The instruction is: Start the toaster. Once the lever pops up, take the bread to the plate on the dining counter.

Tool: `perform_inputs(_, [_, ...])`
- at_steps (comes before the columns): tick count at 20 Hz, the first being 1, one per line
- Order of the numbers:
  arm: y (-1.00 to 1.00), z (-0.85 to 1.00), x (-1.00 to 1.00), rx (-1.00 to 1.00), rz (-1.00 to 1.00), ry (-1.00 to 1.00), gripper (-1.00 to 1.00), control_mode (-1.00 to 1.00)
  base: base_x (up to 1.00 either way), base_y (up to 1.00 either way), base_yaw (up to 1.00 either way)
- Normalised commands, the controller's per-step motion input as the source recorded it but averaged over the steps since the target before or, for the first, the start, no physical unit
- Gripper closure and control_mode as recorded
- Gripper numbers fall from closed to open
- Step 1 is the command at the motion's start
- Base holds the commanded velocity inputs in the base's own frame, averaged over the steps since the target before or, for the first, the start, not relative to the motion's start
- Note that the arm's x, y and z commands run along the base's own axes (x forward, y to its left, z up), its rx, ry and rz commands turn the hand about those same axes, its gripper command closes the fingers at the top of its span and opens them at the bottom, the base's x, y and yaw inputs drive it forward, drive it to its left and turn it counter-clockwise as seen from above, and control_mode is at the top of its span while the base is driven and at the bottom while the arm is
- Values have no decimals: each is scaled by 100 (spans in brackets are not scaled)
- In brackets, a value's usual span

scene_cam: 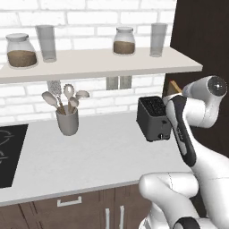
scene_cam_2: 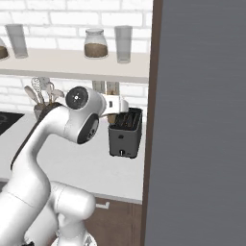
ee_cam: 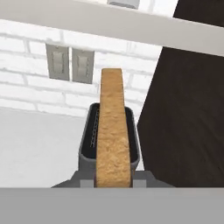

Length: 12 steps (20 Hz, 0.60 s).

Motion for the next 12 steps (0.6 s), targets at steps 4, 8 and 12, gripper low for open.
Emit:
perform_inputs(4, [23,25,-100,-4,0,7,100,-100,0,0,0])
perform_inputs(8, [34,37,-100,0,0,15,100,-100,0,0,0])
perform_inputs(12, [53,-7,-100,-1,3,17,100,-100,0,0,0])
